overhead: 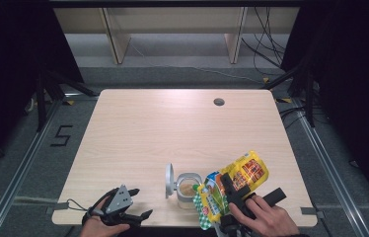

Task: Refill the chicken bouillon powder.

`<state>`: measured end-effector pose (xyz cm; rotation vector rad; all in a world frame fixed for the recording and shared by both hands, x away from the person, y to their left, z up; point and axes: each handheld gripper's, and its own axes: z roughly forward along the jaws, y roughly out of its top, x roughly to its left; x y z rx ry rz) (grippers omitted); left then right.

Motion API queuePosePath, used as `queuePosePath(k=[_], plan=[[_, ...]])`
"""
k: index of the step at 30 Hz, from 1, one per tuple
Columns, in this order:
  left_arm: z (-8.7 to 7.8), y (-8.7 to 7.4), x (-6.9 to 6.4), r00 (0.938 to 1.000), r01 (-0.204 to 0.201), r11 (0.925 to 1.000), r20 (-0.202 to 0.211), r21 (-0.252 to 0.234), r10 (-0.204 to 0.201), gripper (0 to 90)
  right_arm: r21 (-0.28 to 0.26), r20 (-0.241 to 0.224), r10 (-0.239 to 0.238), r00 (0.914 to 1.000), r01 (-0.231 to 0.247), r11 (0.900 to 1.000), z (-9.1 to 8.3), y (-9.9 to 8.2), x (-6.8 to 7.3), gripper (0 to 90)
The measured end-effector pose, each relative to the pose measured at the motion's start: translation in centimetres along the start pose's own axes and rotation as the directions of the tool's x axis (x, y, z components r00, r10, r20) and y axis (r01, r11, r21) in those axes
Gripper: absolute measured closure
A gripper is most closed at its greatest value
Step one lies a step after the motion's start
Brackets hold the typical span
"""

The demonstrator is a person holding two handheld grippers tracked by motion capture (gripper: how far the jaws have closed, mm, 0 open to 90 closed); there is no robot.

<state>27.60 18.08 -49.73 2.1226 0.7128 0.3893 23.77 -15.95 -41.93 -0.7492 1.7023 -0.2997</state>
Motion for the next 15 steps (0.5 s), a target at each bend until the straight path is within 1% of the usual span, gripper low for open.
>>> queuePosePath(k=[1,2,4,5,8,9,10,11,12,13,14,15], plan=[[0.06,-0.01,-0.07,0.9999,0.013,0.9999,0.003,-0.01,-0.013,19.9,-0.002,0.002,-0.002,1.0,0.002,1.0,0.01,-0.01,0.0,62.7],[0.02,-0.01,-0.04,0.9999,0.007,1.0,0.008,-0.005,-0.007,19.9,0.002,0.002,0.001,1.0,-0.001,1.0,0.01,-0.02,0.0,62.7],[0.09,-0.02,-0.05,0.9998,0.012,0.9999,0.015,-0.006,-0.012,19.9,0.004,0.003,0.002,1.0,-0.002,1.0,-0.03,-0.05,0.02,62.7],[0.13,0.0,-0.14,0.9996,0.025,0.9997,0.014,-0.01,-0.024,19.9,0.004,0.014,-0.003,0.9999,0.003,1.0,-0.05,-0.07,0.05,62.8],[0.15,0.0,-0.15,0.9996,0.025,0.9995,0.009,-0.017,-0.025,19.9,0.008,0.015,-0.004,0.9999,0.004,1.0,-0.04,-0.13,0.04,62.7],[0.03,0.0,-0.1,0.9998,0.016,0.9998,0.01,-0.013,-0.016,19.9,0.007,0.018,0.005,0.9998,-0.005,1.0,-0.01,-0.15,-0.01,62.7],[0.03,0.0,-0.1,0.9998,0.016,0.9998,0.01,-0.013,-0.016,19.9,0.007,0.018,0.005,0.9998,-0.005,1.0,-0.01,-0.15,-0.01,62.7],[-0.14,0.06,0.1,0.9999,-0.012,0.9999,0.006,-0.001,0.012,19.9,0.005,0.008,0.006,0.9999,-0.006,1.0,0.0,-0.15,-0.04,62.7],[-0.12,0.03,0.1,1.0,-0.006,1.0,0.006,0.001,0.006,19.9,0.012,0.013,-0.008,0.9999,0.008,0.9999,0.03,-0.04,-0.04,62.7],[-0.09,0.06,0.19,0.9996,-0.028,0.9996,0.005,-0.001,0.028,19.9,0.004,-0.004,0.0,1.0,0.0,1.0,0.05,-0.01,-0.02,62.7],[-0.09,0.06,0.19,0.9996,-0.028,0.9996,0.005,-0.001,0.028,19.9,0.004,-0.004,0.0,1.0,0.0,1.0,0.05,-0.01,-0.02,62.7],[-0.04,-0.01,0.03,1.0,-0.001,1.0,0.002,-0.001,0.001,19.9,-0.001,0.0,-0.002,1.0,0.002,1.0,0.05,0.03,-0.02,62.7]])
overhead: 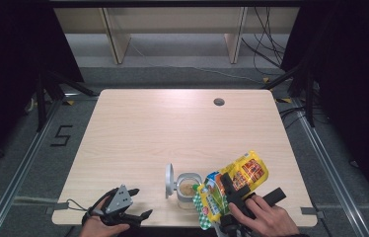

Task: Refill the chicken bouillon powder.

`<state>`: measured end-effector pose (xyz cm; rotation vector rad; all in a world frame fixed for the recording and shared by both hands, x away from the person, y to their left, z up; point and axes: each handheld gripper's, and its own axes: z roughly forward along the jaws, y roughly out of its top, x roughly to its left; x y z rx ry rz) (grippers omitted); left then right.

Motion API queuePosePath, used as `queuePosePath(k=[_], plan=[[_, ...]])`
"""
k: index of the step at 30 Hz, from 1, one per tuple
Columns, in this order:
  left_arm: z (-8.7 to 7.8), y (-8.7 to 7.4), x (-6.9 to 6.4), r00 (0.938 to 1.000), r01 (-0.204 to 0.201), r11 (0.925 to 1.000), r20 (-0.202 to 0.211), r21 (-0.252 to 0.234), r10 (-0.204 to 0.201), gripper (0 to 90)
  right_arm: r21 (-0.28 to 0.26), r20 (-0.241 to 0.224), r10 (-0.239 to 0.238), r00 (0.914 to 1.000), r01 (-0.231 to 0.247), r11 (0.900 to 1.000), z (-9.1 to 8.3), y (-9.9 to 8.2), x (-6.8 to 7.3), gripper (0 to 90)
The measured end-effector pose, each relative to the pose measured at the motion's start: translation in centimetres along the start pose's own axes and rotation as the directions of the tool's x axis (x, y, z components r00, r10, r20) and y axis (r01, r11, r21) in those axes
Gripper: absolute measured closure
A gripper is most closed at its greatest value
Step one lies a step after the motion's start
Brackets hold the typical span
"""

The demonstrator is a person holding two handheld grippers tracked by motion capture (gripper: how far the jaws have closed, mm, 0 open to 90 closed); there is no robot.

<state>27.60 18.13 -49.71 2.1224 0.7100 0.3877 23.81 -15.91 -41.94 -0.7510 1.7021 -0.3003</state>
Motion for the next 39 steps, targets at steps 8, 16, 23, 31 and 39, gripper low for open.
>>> queuePosePath(k=[8,16,23,31,39], plan=[[0.13,0.0,-0.19,0.9998,0.019,0.9997,0.008,-0.016,-0.018,19.9,0.004,0.008,-0.015,0.9999,0.015,0.9999,0.09,0.23,0.11,62.7],[0.08,0.0,-0.12,0.9999,0.014,0.9999,0.0,-0.01,-0.014,19.9,0.008,-0.004,-0.013,0.9999,0.013,0.9999,0.08,0.14,-0.05,62.8],[0.23,-0.05,-0.17,0.9997,0.021,0.9996,0.012,-0.019,-0.02,19.9,0.007,0.009,-0.025,0.9996,0.025,0.9997,-0.1,0.15,-0.07,62.8],[0.05,-0.01,-0.05,1.0,0.002,1.0,-0.003,-0.002,-0.002,19.9,0.01,0.002,-0.034,0.9994,0.034,0.9994,-0.05,0.19,-0.02,62.8],[0.15,-0.04,-0.04,1.0,0.004,0.9999,-0.003,-0.012,-0.004,19.9,0.009,-0.002,-0.031,0.9995,0.031,0.9995,-0.11,0.17,-0.17,62.8]])
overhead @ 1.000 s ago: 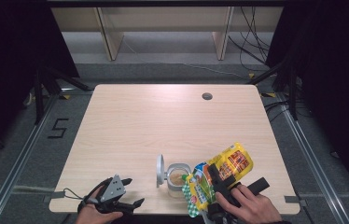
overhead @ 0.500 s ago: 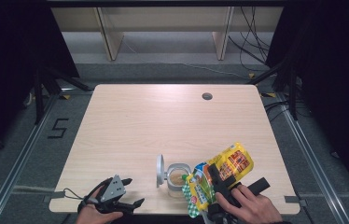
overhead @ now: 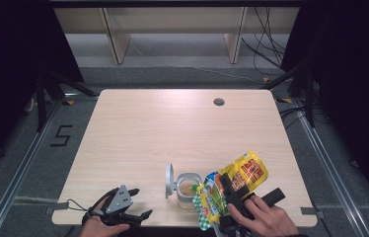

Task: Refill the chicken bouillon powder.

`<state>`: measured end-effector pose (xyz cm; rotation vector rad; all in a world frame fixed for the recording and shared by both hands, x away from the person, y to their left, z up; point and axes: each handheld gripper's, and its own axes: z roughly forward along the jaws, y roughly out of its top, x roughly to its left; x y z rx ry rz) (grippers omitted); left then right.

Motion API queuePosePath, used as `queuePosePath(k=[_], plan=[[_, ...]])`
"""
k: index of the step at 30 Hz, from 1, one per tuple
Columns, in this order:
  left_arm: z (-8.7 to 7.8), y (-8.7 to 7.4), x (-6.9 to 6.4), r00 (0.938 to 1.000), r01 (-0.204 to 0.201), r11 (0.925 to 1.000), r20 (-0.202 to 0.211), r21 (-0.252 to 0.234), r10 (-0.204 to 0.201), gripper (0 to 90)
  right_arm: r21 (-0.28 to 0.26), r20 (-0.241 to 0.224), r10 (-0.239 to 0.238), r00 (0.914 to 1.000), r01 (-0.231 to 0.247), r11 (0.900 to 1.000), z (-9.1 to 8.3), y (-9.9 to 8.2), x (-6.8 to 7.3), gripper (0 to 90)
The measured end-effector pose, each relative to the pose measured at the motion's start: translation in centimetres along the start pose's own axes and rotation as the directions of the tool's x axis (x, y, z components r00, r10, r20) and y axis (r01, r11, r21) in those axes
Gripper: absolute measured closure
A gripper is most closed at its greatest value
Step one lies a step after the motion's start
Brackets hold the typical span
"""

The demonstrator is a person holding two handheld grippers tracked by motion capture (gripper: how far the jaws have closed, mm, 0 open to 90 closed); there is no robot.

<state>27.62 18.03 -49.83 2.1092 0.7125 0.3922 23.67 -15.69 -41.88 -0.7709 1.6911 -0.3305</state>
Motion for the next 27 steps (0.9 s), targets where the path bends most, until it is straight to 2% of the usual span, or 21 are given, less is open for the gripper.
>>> queuePosePath(k=[4,6,7,9,11,13,14,17,20,23,24,25,27], plan=[[0.02,0.0,-0.12,0.9999,0.015,0.9998,0.007,-0.011,-0.015,19.9,0.004,0.01,-0.008,0.9999,0.008,1.0,0.02,0.01,0.1,62.8],[-0.06,0.03,-0.12,0.9999,0.013,0.9999,0.005,-0.004,-0.013,19.9,0.0,-0.002,0.001,1.0,-0.001,1.0,0.02,-0.03,0.04,62.8],[-0.1,0.04,0.0,1.0,-0.002,1.0,-0.001,0.009,0.002,19.9,0.002,0.003,-0.001,1.0,0.001,1.0,0.01,-0.02,-0.01,62.8],[-0.08,0.03,-0.03,1.0,0.002,1.0,0.0,0.006,-0.002,19.9,0.003,0.0,-0.007,1.0,0.007,1.0,0.01,0.01,-0.04,62.8],[-0.02,0.01,-0.14,0.9999,0.012,0.9999,0.01,-0.002,-0.012,19.9,-0.001,0.017,-0.002,0.9999,0.002,1.0,0.06,0.1,0.15,62.8],[0.0,0.02,-0.14,0.9999,0.012,0.9999,0.011,-0.002,-0.012,19.9,-0.006,0.001,0.006,1.0,-0.006,1.0,0.14,0.14,0.13,62.8],[-0.01,0.03,-0.16,0.9999,0.013,0.9999,0.011,-0.002,-0.013,19.9,-0.002,0.015,-0.003,0.9999,0.003,1.0,0.13,0.18,0.19,62.8],[0.04,0.01,-0.15,0.9998,0.017,0.9998,0.008,-0.014,-0.017,19.9,0.0,0.009,0.002,1.0,-0.002,1.0,0.13,0.14,0.15,62.8],[-0.01,0.02,-0.17,0.9998,0.018,0.9998,0.012,-0.005,-0.018,19.9,0.001,0.023,-0.003,0.9997,0.003,1.0,0.08,0.06,0.12,62.8],[-0.03,0.04,-0.15,0.9999,0.014,0.9999,0.007,-0.005,-0.014,19.9,0.006,0.017,-0.016,0.9997,0.015,0.9999,0.0,0.02,0.04,62.8],[-0.16,0.03,0.02,1.0,-0.002,0.9999,0.0,0.014,0.002,19.9,0.006,0.016,-0.016,0.9998,0.015,0.9999,-0.02,0.03,0.04,62.8],[-0.09,0.02,-0.09,0.9998,0.019,0.9998,0.0,0.003,-0.019,19.9,0.005,0.015,-0.02,0.9997,0.02,0.9998,-0.03,0.05,0.0,62.8],[-0.11,-0.01,0.13,1.0,0.009,0.9999,0.0,0.009,-0.009,19.9,0.001,-0.002,-0.015,0.9999,0.015,0.9999,0.01,0.12,-0.05,62.8]])
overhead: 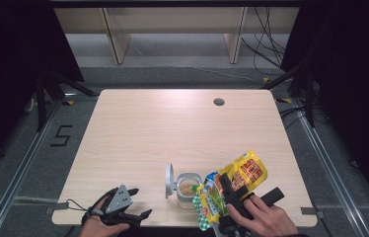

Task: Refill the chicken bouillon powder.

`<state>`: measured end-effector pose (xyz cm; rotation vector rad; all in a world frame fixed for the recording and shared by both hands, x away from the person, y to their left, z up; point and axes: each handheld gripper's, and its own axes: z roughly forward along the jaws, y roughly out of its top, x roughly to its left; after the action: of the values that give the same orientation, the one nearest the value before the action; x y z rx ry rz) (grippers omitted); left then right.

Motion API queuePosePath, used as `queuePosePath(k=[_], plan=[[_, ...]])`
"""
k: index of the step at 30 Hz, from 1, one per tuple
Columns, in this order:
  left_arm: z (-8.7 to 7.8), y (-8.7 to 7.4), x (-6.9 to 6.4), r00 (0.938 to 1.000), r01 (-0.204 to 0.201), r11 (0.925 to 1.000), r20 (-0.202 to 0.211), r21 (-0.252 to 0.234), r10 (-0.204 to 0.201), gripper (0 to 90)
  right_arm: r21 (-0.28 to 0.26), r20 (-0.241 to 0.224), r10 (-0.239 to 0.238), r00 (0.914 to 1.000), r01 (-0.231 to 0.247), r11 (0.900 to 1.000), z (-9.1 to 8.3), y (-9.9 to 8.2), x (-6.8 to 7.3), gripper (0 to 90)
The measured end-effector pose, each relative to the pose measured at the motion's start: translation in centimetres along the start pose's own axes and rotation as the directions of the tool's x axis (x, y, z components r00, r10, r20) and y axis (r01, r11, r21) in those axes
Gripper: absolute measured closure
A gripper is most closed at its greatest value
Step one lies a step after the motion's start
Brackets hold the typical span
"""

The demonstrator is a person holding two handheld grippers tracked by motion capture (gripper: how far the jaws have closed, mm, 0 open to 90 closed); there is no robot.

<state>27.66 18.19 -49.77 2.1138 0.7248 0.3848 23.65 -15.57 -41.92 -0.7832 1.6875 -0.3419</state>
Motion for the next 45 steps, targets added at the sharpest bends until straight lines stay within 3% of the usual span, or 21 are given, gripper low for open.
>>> queuePosePath(k=[4,9,10,14,15,16,19,22,25,29,30,31,34,35,45], plan=[[0.0,0.0,0.0,1.0,0.004,1.0,0.004,0.004,-0.004,19.9,-0.007,0.017,-0.003,0.9999,0.003,1.0,0.1,0.0,-0.2,62.9],[0.1,0.0,0.0,1.0,0.0,1.0,0.002,0.003,0.0,19.9,-0.005,-0.01,-0.001,0.9999,0.001,1.0,0.1,-0.1,-0.5,63.7],[0.0,0.0,0.0,1.0,0.0,0.9999,0.005,0.01,0.0,19.9,-0.024,0.006,-0.066,0.9978,0.066,0.9975,0.3,-0.3,-1.0,63.8],[0.0,0.0,0.0,1.0,-0.003,1.0,0.004,0.007,0.003,19.9,-0.034,0.001,-0.079,0.9969,0.079,0.9963,0.4,-0.3,-1.3,63.9],[0.0,0.0,0.1,1.0,-0.003,0.9999,0.007,0.011,0.003,19.9,-0.027,-0.003,-0.056,0.9984,0.055,0.9981,0.4,-0.4,-1.2,63.9],[0.0,0.0,0.0,1.0,0.001,1.0,0.006,0.008,-0.001,19.9,-0.032,0.02,-0.092,0.9955,0.093,0.9951,0.4,-0.4,-1.4,63.9],[0.0,0.1,0.0,1.0,-0.003,0.9999,0.006,0.01,0.003,19.9,-0.039,0.001,-0.084,0.9965,0.084,0.9957,0.5,-0.4,-1.3,63.9],[0.0,0.1,-0.1,1.0,0.004,1.0,0.005,0.004,-0.004,19.9,-0.031,-0.002,-0.104,0.9946,0.104,0.9941,0.6,-0.5,-1.4,63.9],[0.0,0.1,0.0,1.0,-0.005,0.9999,0.005,0.011,0.005,20.0,-0.03,0.003,-0.085,0.9964,0.085,0.9959,0.6,-0.7,-1.4,64.0],[0.0,0.1,-0.1,1.0,-0.001,1.0,0.005,0.007,0.001,20.1,-0.029,-0.004,-0.133,0.9912,0.132,0.9908,0.7,-0.7,-1.7,63.9],[-0.1,0.1,0.0,0.9998,-0.019,0.9996,0.003,0.021,0.019,20.1,-0.021,-0.002,-0.123,0.9924,0.123,0.9922,0.6,-0.6,-1.8,64.0],[0.0,0.1,-0.1,0.9999,-0.009,0.9999,0.008,0.006,0.009,20.1,-0.029,-0.005,-0.105,0.9945,0.104,0.9941,0.7,-0.6,-1.7,64.0],[0.0,0.1,-0.1,0.9999,-0.01,0.9999,0.01,0.008,0.01,20.1,-0.031,-0.005,-0.119,0.9929,0.119,0.9924,0.6,-0.7,-1.7,64.0],[0.0,0.1,0.1,0.9996,-0.028,0.9993,-0.001,0.024,0.028,20.2,-0.027,-0.008,-0.113,0.9935,0.113,0.9932,0.6,-0.7,-1.6,64.0],[0.0,0.1,0.0,0.9999,-0.015,0.9998,0.006,0.012,0.015,20.1,-0.028,-0.003,-0.114,0.9934,0.114,0.9931,0.5,-0.9,-1.7,64.0]])
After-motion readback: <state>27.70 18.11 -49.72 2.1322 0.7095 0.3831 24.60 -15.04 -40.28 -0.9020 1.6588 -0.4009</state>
